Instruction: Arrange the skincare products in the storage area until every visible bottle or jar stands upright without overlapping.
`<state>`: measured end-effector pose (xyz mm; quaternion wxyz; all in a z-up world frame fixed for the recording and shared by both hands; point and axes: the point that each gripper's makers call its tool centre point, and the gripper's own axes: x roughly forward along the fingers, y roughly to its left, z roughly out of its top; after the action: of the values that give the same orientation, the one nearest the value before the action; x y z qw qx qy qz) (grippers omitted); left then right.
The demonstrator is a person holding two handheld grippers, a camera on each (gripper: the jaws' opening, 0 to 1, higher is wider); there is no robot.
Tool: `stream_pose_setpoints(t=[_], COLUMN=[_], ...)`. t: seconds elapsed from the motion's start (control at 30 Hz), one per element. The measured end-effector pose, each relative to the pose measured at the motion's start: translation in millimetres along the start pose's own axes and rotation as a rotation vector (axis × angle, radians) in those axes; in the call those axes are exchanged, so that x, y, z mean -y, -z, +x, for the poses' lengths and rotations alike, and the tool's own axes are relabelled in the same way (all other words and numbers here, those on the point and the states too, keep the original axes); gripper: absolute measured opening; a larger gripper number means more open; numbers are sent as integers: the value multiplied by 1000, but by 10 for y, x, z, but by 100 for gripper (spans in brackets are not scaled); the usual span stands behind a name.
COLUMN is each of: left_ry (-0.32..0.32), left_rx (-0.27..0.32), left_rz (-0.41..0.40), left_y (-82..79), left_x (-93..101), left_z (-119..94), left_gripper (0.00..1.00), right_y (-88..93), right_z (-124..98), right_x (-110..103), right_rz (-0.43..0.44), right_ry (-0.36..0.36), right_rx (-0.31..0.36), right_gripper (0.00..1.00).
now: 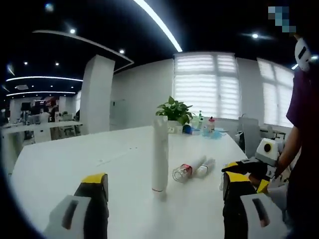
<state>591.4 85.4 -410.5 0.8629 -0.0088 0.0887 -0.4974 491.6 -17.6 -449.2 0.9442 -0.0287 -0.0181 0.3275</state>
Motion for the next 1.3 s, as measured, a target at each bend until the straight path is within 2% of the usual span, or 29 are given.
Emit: stream_pose_setpoints(t=[0.1, 0.33, 0.4, 0.43, 0.5, 0.57, 0.6, 0.63, 0.67, 0.73, 0.83, 0.87, 1.03, 1.1, 1.17, 1.3], left_ry=[-17, -102, -100, -105, -151, -170, -189, -231, -233, -277, -317, -358, -419, -423, -428, -421], left_rx=[-8, 45, 69, 62, 36, 69, 98, 160, 186, 223, 267, 310, 424, 424, 395, 388], left_rz=[-13, -30, -37, -38, -3, -21, -50, -60, -49, -40, -83, -108, -135, -127, -81, -68], left_y=[85, 275, 315, 370, 464, 444, 413, 365, 350, 340, 319, 289, 241, 283, 311, 301], left_x=[159, 558, 677, 738, 749, 783, 790, 793, 814, 790, 752, 690, 662, 688, 707, 721], left_z=[-73, -282, -331, -358, -423, -458, -477, -536, -562, -631, -700, -765, -894, -893, -870, -854], left_gripper=[100, 100, 100, 100, 100, 100, 99, 99, 100, 100, 100, 100, 100, 100, 100, 99], right_y=[4, 7, 6, 4, -6, -9, -9, -9, -8, 1, 5, 9, 5, 9, 4, 1], right_z=[3, 13, 13, 11, 5, 6, 7, 12, 15, 18, 18, 19, 16, 17, 14, 16], right_x=[-17, -32, -38, -35, -17, -7, -9, -32, -57, -103, -120, -116, -102, -108, -109, -113], right_rz=[1, 7, 10, 11, 13, 16, 14, 9, 2, -18, -23, -20, -9, -9, -7, -4], right_ry=[-11, -20, -23, -21, -14, -9, -9, -16, -25, -38, -45, -43, -37, -40, -39, -41], right_rx=[-1, -2, -2, -2, 3, 3, 3, 2, 2, -2, -4, -6, -6, -7, -7, -7], right_gripper=[66, 67, 68, 68, 68, 68, 69, 69, 69, 69, 69, 69, 69, 68, 68, 68])
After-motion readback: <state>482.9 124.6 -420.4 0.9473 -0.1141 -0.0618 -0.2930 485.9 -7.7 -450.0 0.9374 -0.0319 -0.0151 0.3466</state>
